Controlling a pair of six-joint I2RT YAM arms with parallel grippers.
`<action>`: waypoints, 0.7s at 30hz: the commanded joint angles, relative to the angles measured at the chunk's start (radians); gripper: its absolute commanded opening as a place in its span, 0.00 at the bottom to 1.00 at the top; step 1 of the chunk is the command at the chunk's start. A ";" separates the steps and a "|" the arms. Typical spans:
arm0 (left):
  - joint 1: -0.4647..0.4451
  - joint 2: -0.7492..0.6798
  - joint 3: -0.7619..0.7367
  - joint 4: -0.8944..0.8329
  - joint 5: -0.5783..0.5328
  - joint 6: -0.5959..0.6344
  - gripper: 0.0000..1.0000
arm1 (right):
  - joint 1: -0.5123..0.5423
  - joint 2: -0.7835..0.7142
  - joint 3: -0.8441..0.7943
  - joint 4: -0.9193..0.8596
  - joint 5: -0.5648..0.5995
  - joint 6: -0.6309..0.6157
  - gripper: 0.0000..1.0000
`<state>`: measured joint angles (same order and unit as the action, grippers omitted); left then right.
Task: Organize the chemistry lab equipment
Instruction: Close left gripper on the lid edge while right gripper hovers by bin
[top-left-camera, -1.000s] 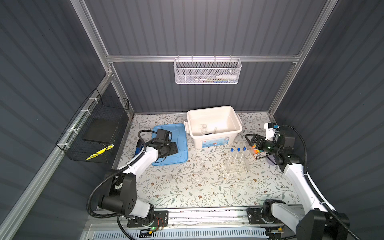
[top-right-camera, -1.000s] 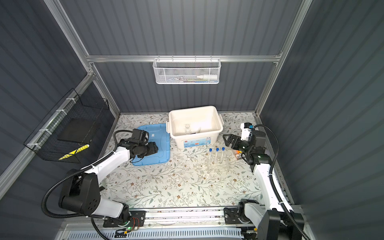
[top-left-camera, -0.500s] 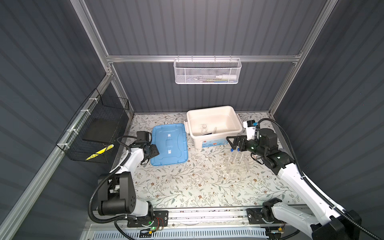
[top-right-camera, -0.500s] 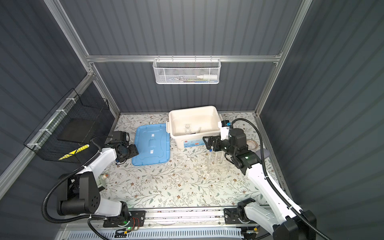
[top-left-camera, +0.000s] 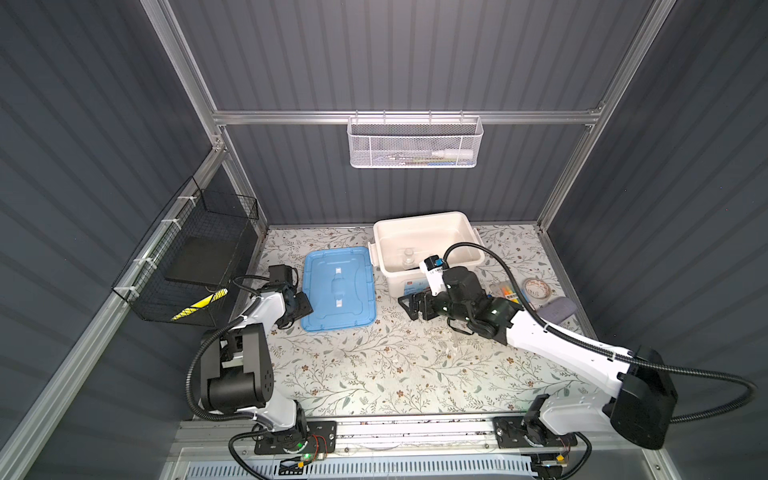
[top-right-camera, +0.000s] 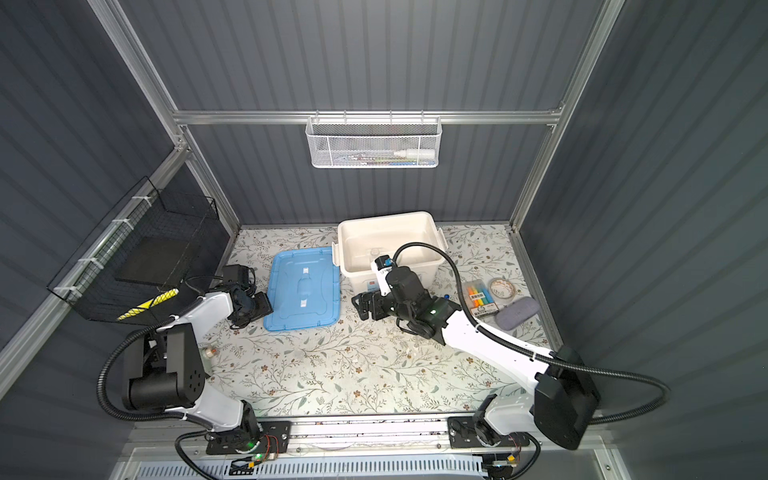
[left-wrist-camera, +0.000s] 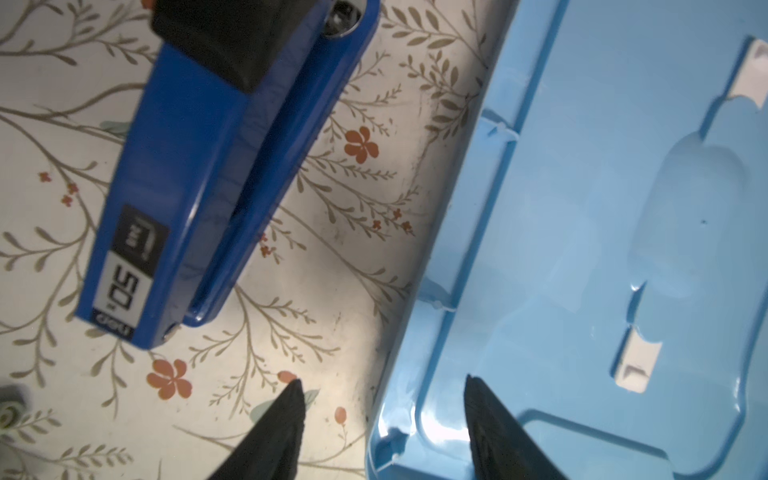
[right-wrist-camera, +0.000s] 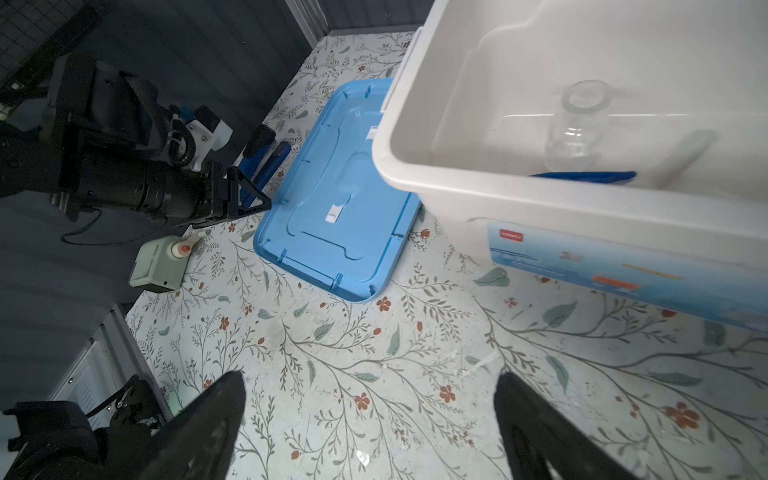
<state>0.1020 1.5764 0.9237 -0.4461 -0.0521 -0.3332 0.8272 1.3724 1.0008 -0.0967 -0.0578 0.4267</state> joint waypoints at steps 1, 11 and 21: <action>0.008 0.019 0.032 0.026 0.013 0.019 0.60 | 0.053 0.062 0.047 0.022 0.053 -0.003 0.95; 0.008 0.084 0.082 0.052 0.016 0.038 0.44 | 0.090 0.180 0.074 0.014 0.032 -0.008 0.94; 0.008 0.189 0.165 0.063 0.014 0.067 0.38 | 0.092 0.214 0.083 0.002 0.017 -0.023 0.94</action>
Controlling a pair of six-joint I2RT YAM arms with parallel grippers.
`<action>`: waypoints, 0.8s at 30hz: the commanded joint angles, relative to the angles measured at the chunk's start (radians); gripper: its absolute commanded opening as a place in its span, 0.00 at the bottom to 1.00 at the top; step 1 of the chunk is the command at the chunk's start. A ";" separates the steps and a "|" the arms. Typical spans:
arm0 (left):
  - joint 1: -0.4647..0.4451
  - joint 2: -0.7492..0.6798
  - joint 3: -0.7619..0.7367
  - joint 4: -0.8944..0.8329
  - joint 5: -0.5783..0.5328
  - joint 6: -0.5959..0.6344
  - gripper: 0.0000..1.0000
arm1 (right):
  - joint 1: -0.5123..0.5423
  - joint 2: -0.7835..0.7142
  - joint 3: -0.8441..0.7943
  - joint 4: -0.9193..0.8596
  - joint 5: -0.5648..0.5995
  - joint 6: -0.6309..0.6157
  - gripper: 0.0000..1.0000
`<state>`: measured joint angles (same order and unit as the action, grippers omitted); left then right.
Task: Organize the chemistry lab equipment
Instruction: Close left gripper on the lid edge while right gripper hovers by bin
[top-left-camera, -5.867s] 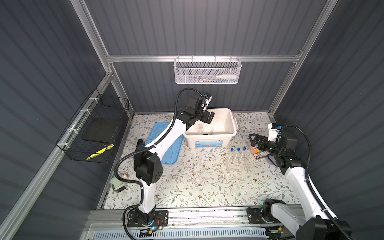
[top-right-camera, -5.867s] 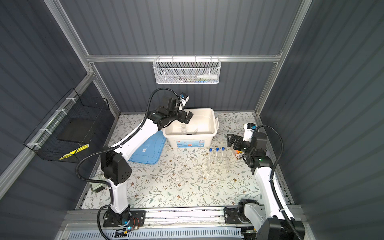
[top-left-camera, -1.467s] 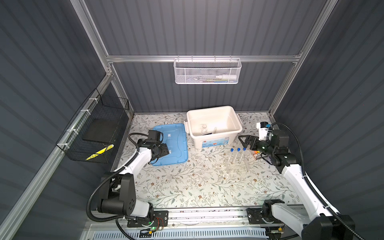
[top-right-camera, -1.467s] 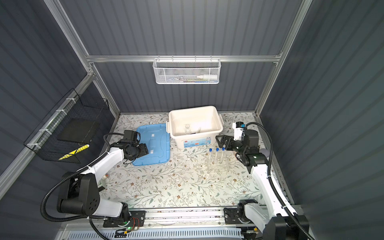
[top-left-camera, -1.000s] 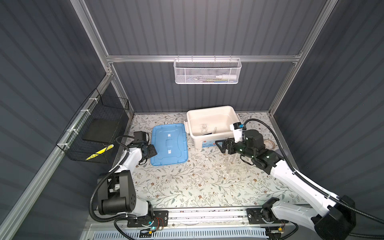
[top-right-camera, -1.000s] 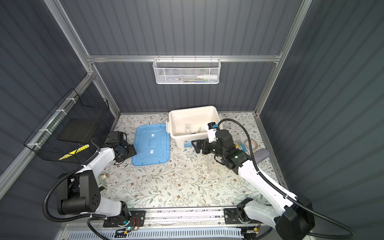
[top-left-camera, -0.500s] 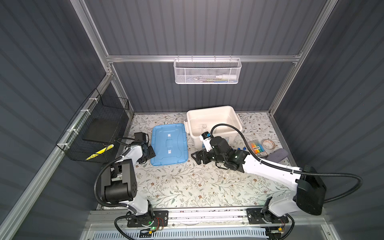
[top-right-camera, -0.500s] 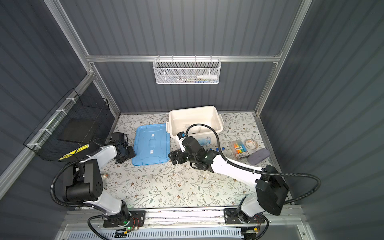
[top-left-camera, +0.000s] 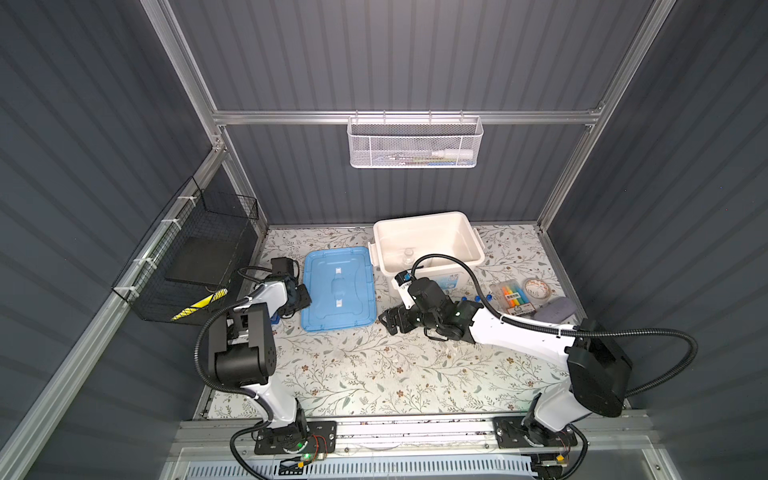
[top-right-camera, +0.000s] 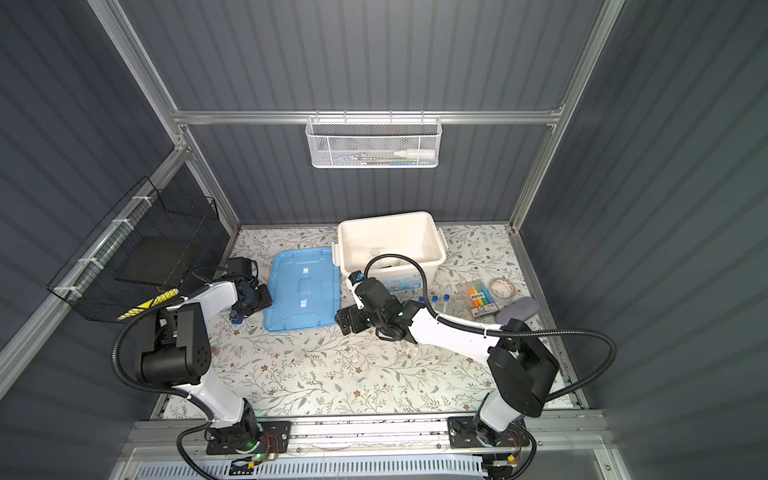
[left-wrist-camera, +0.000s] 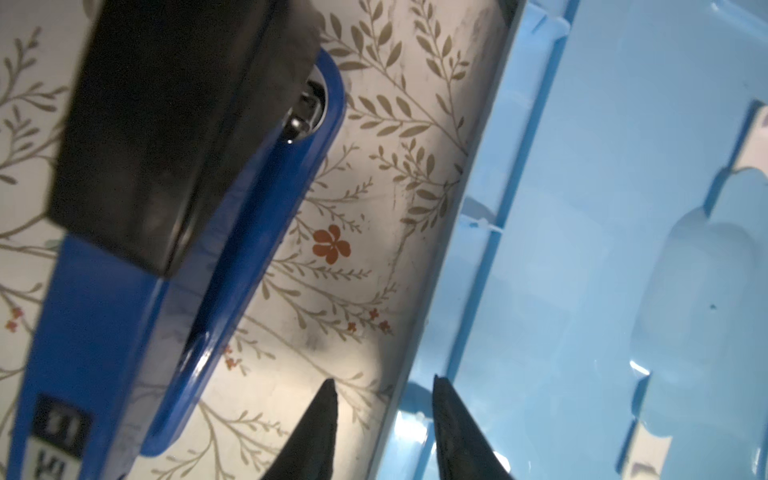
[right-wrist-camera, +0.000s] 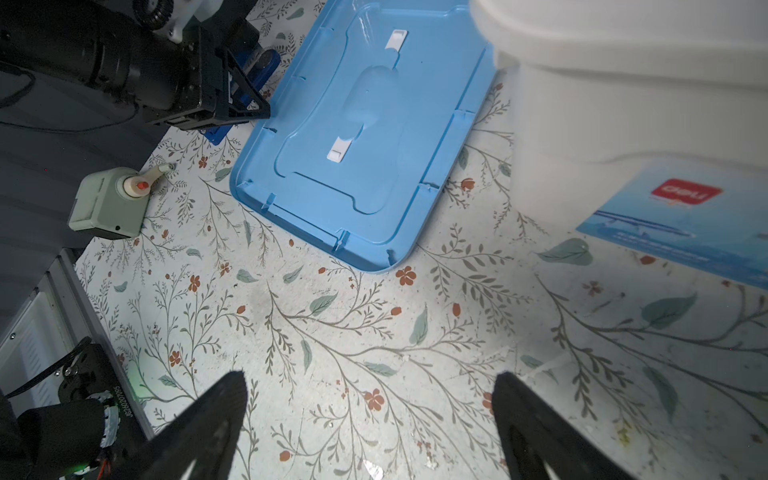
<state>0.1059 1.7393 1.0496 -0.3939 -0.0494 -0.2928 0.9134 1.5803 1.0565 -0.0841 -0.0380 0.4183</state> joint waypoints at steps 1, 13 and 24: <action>0.005 0.035 0.046 0.011 0.013 0.030 0.37 | 0.005 0.006 0.028 -0.011 -0.003 -0.014 0.94; 0.003 0.065 0.026 0.005 0.020 0.040 0.27 | 0.003 0.021 0.025 -0.007 0.010 -0.036 0.99; -0.005 -0.026 -0.058 -0.046 -0.056 0.043 0.12 | -0.001 0.002 -0.010 0.010 0.008 -0.020 0.99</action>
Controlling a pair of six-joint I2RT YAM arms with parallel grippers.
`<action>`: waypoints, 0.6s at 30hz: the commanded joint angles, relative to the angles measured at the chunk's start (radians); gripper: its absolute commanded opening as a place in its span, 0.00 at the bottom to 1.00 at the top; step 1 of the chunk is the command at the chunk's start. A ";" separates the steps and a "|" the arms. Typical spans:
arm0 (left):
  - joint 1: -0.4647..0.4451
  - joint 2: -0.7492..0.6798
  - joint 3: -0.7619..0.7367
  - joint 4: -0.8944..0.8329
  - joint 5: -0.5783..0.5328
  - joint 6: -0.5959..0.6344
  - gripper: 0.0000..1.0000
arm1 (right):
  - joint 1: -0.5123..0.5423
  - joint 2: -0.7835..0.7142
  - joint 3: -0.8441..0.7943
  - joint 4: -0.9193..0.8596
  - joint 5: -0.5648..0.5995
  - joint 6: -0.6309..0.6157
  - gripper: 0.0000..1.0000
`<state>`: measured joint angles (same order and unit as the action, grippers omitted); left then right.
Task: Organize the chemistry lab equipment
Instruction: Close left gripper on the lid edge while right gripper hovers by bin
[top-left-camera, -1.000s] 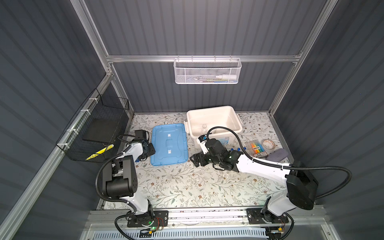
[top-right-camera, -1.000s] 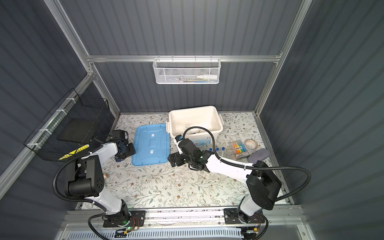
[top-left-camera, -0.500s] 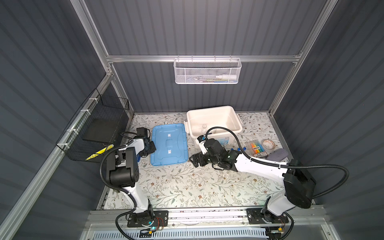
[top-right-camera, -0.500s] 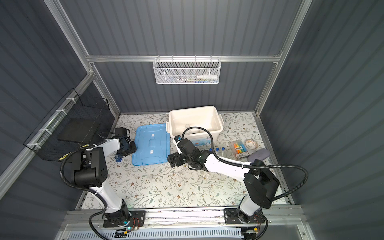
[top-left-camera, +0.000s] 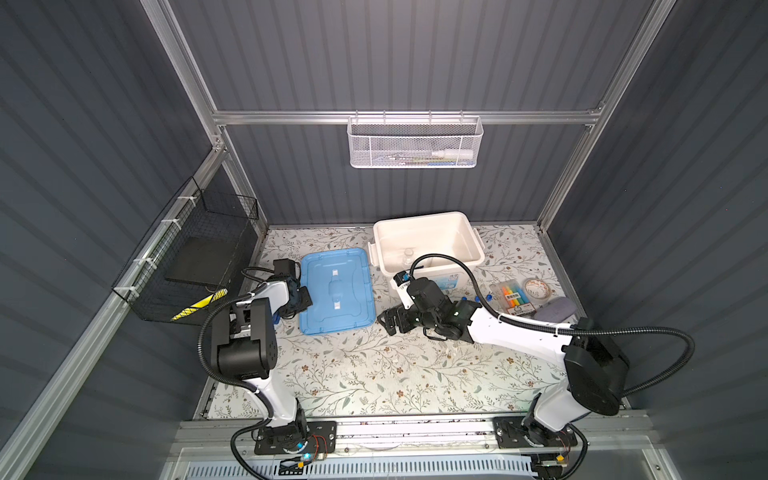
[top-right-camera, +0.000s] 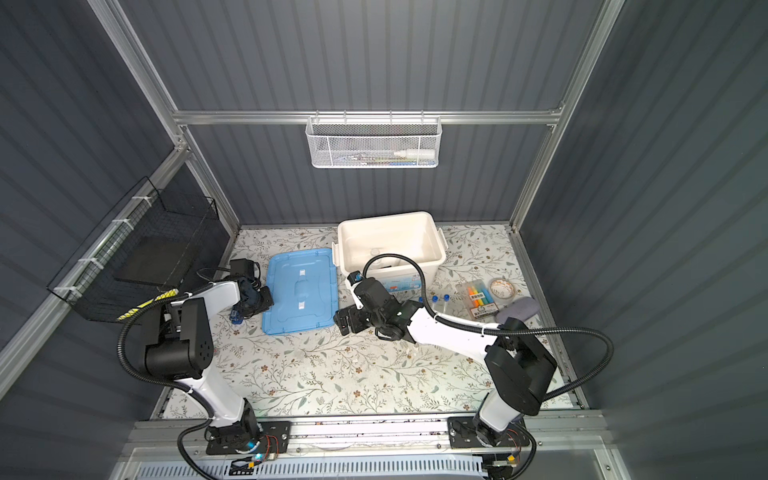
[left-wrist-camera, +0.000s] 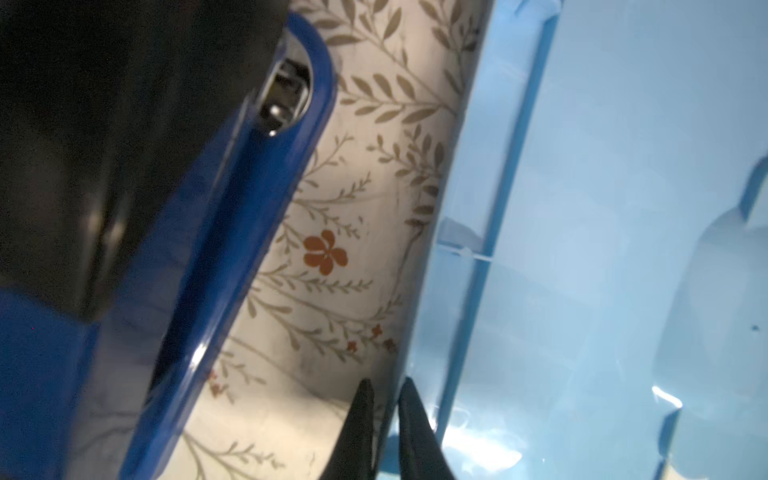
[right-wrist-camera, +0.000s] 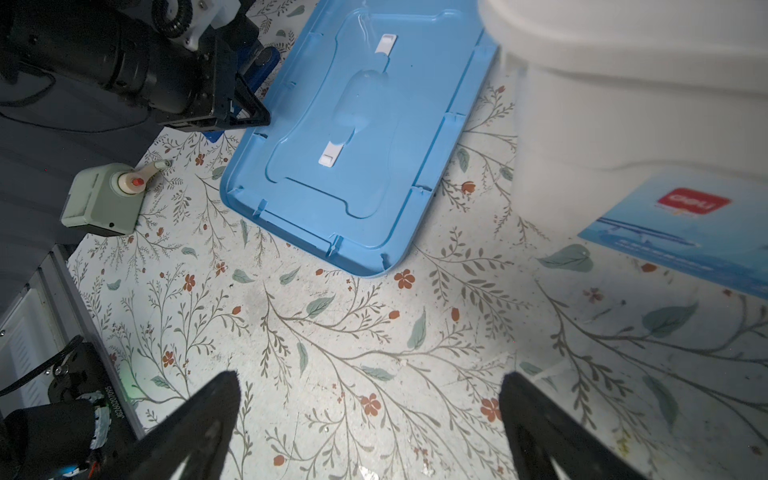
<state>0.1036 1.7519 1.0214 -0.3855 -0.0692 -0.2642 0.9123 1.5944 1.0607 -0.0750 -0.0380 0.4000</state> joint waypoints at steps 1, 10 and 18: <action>-0.002 -0.048 -0.039 -0.057 -0.038 0.014 0.11 | -0.003 -0.017 -0.017 0.001 0.009 -0.002 0.99; -0.002 -0.156 -0.147 -0.069 -0.057 -0.006 0.09 | -0.008 -0.048 -0.034 -0.012 0.019 -0.005 0.99; -0.001 -0.171 -0.143 -0.068 -0.034 -0.021 0.24 | -0.009 -0.047 -0.033 -0.006 0.015 0.003 0.99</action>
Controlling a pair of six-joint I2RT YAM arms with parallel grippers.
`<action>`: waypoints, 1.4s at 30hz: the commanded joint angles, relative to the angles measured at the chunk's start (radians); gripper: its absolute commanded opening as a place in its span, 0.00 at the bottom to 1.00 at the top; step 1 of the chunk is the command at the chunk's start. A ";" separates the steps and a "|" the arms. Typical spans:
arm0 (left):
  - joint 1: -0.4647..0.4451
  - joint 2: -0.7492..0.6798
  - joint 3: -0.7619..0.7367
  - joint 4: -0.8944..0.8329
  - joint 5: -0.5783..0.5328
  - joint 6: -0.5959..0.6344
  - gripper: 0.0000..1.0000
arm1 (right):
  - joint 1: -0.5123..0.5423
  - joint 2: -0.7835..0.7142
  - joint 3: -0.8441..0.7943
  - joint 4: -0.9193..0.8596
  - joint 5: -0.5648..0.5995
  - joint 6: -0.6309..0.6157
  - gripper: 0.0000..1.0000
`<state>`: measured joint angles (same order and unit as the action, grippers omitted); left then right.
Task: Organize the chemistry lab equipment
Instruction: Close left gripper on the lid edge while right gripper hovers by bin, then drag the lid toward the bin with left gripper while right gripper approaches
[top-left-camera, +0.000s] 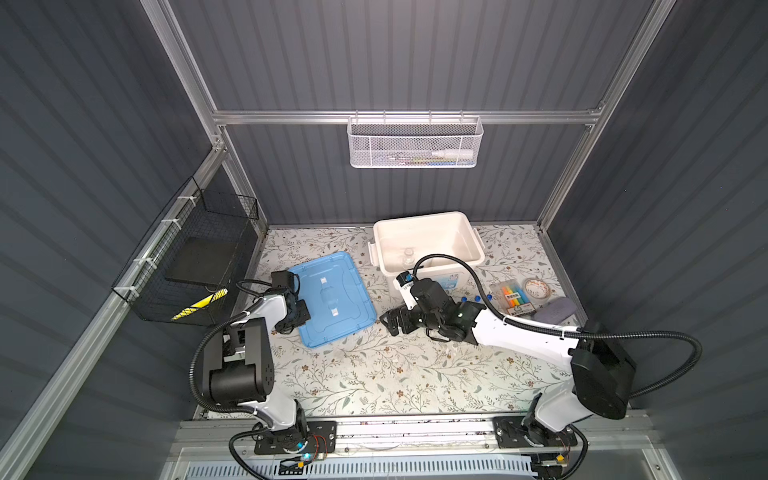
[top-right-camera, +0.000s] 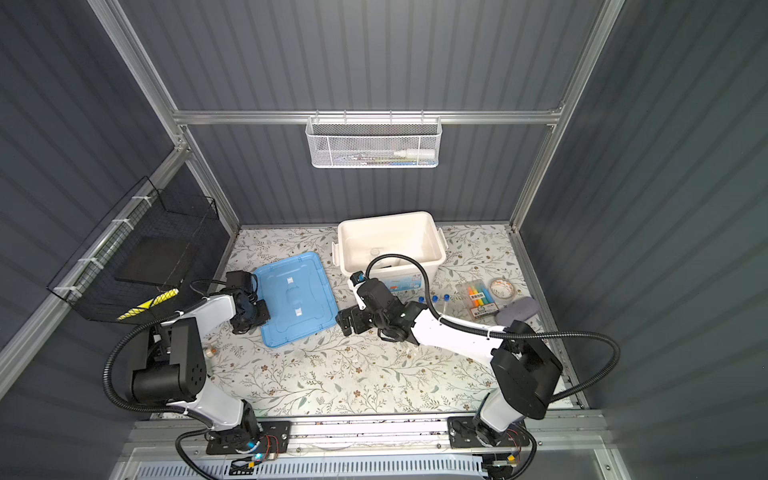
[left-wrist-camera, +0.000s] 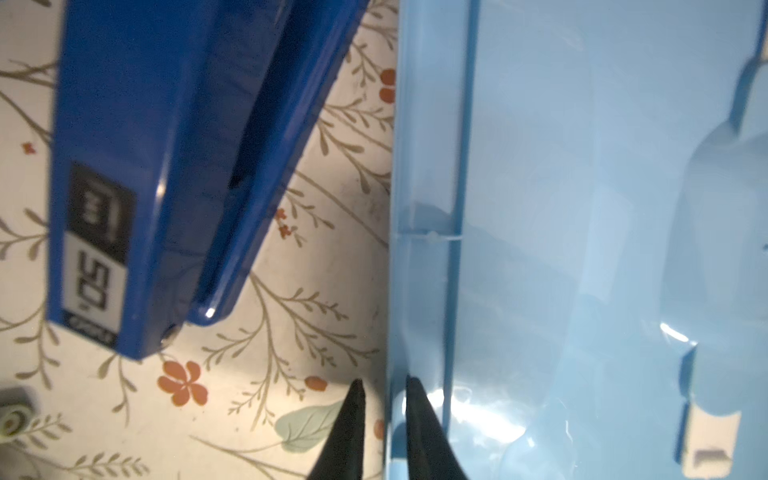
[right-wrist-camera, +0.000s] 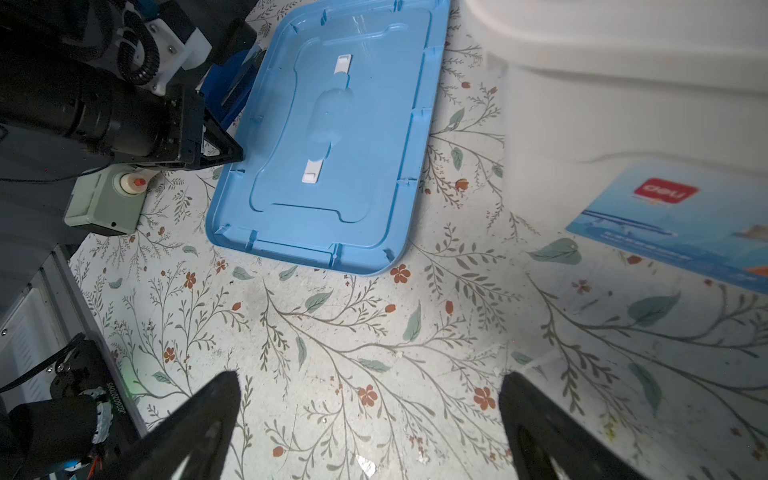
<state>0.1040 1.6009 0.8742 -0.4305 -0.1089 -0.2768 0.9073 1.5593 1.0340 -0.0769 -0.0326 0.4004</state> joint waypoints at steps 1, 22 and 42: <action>-0.001 -0.021 0.009 -0.024 0.012 -0.009 0.27 | -0.004 -0.011 -0.006 -0.002 0.010 0.003 0.99; -0.003 0.059 0.024 -0.002 0.035 -0.007 0.22 | -0.005 0.034 0.032 -0.017 -0.002 -0.002 0.99; -0.002 -0.070 0.005 -0.004 0.093 -0.018 0.00 | -0.054 0.030 0.040 -0.047 -0.012 -0.030 0.99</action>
<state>0.1040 1.5852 0.8879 -0.4076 -0.0372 -0.2844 0.8570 1.5871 1.0477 -0.1028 -0.0399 0.3843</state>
